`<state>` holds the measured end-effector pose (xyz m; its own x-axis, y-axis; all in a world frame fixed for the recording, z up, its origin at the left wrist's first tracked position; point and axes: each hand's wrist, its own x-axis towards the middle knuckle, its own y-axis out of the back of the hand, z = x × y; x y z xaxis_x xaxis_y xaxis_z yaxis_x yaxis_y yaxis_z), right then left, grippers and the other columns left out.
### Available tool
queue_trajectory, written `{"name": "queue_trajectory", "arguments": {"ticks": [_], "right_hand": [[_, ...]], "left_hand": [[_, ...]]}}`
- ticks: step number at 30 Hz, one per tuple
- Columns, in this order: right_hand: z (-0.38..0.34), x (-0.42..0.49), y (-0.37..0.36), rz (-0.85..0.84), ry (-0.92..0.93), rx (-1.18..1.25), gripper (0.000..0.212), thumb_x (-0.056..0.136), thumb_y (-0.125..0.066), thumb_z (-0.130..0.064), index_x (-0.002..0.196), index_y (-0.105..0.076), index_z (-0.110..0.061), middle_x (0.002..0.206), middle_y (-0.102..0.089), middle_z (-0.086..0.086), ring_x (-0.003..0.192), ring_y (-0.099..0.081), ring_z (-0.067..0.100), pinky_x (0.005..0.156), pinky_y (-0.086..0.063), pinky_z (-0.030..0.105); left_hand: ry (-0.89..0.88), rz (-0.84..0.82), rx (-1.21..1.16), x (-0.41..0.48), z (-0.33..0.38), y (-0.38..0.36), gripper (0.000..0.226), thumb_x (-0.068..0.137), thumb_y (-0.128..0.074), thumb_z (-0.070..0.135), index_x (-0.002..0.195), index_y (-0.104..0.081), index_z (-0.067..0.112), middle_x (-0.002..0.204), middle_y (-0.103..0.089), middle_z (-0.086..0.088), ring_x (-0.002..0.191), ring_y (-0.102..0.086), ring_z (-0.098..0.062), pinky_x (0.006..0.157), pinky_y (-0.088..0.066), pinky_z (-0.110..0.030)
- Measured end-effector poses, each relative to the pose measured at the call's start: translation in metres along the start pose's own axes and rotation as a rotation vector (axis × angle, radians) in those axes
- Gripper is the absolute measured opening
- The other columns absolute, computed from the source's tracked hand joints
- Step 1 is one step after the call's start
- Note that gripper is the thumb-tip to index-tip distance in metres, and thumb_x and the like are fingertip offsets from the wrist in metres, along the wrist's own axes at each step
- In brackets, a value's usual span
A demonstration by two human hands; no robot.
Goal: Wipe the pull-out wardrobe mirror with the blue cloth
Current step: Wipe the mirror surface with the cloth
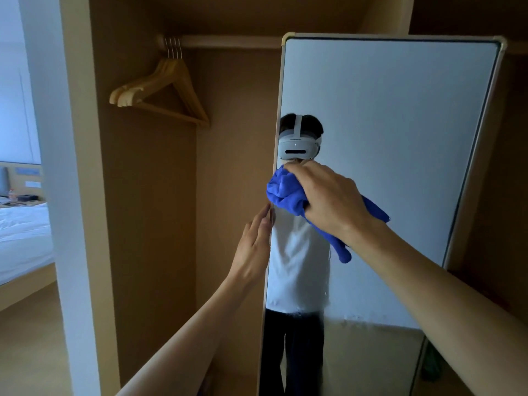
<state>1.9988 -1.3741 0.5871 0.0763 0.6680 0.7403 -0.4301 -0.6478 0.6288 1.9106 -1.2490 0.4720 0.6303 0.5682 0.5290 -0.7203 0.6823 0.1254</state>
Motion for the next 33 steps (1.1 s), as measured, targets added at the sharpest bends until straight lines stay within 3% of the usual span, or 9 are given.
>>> {"name": "queue_trajectory", "arguments": {"ticks": [3, 7, 10, 13, 17, 22, 27, 33], "right_hand": [[-0.004, -0.004, -0.007, 0.026, 0.085, -0.03, 0.03, 0.082, -0.037, -0.007, 0.103, -0.057, -0.011, 0.095, -0.058, 0.007, 0.084, -0.054, 0.029, 0.065, -0.035, 0.036], [-0.009, -0.014, -0.021, 0.054, 0.101, -0.093, 0.042, 0.081, -0.034, -0.009, 0.113, -0.062, -0.008, 0.099, -0.062, 0.01, 0.088, -0.054, 0.033, 0.072, -0.037, 0.04], [-0.015, -0.026, -0.034, 0.041, 0.076, -0.173, 0.043, 0.082, -0.046, -0.006, 0.122, -0.061, -0.011, 0.107, -0.065, 0.008, 0.093, -0.055, 0.033, 0.078, -0.045, 0.045], [-0.022, -0.04, -0.047, 0.027, 0.08, -0.187, 0.048, 0.078, -0.044, -0.006, 0.122, -0.06, -0.012, 0.109, -0.065, 0.006, 0.091, -0.054, 0.03, 0.075, -0.044, 0.043], [-0.029, -0.06, -0.063, -0.034, 0.082, -0.2, 0.044, 0.082, -0.056, -0.007, 0.125, -0.057, -0.015, 0.109, -0.062, 0.003, 0.093, -0.053, 0.027, 0.079, -0.045, 0.042], [-0.041, -0.089, -0.078, -0.151, 0.114, -0.175, 0.041, 0.088, -0.057, -0.014, 0.128, -0.055, -0.019, 0.11, -0.061, -0.001, 0.094, -0.054, 0.023, 0.081, -0.044, 0.038], [-0.046, -0.101, -0.081, -0.208, 0.125, -0.178, 0.043, 0.089, -0.058, -0.017, 0.131, -0.055, -0.019, 0.109, -0.063, -0.001, 0.093, -0.056, 0.022, 0.082, -0.045, 0.037], [-0.036, -0.075, -0.064, -0.11, 0.097, -0.131, 0.04, 0.088, -0.053, -0.008, 0.127, -0.057, -0.014, 0.111, -0.063, 0.004, 0.095, -0.057, 0.026, 0.081, -0.047, 0.041]], "left_hand": [[0.032, -0.001, -0.002, -0.004, -0.003, 0.001, 0.052, 0.094, -0.017, 0.07, 0.14, -0.04, 0.062, 0.141, -0.058, 0.011, 0.137, -0.048, -0.018, 0.116, -0.035, -0.05], [0.072, 0.011, -0.032, -0.003, -0.003, 0.003, 0.04, 0.092, -0.012, 0.073, 0.102, -0.05, 0.082, 0.099, -0.071, 0.03, 0.102, -0.066, 0.001, 0.1, -0.049, -0.037], [0.079, 0.013, -0.063, -0.003, -0.007, 0.002, 0.046, 0.095, -0.012, 0.07, 0.093, -0.057, 0.078, 0.1, -0.069, 0.034, 0.103, -0.066, 0.001, 0.095, -0.048, -0.032], [0.083, 0.01, -0.086, -0.002, -0.012, 0.0, 0.057, 0.102, -0.011, 0.063, 0.086, -0.066, 0.067, 0.094, -0.075, 0.023, 0.094, -0.068, 0.003, 0.084, -0.047, -0.024], [0.079, 0.034, -0.159, -0.003, -0.02, -0.003, 0.054, 0.104, -0.017, 0.058, 0.099, -0.07, 0.047, 0.106, -0.076, 0.002, 0.107, -0.069, -0.013, 0.099, -0.052, -0.04], [0.095, 0.055, -0.188, -0.008, -0.021, -0.003, 0.046, 0.107, -0.024, 0.043, 0.1, -0.069, 0.052, 0.109, -0.071, 0.015, 0.107, -0.063, 0.002, 0.094, -0.048, -0.023], [0.161, 0.053, -0.164, -0.012, -0.029, -0.005, 0.044, 0.107, -0.026, 0.048, 0.133, -0.059, 0.038, 0.128, -0.056, 0.01, 0.122, -0.054, -0.006, 0.111, -0.042, -0.036], [0.17, 0.02, -0.176, -0.015, -0.029, -0.004, 0.043, 0.104, -0.021, 0.06, 0.117, -0.06, 0.046, 0.133, -0.058, 0.0, 0.127, -0.054, -0.015, 0.114, -0.04, -0.047]]}}
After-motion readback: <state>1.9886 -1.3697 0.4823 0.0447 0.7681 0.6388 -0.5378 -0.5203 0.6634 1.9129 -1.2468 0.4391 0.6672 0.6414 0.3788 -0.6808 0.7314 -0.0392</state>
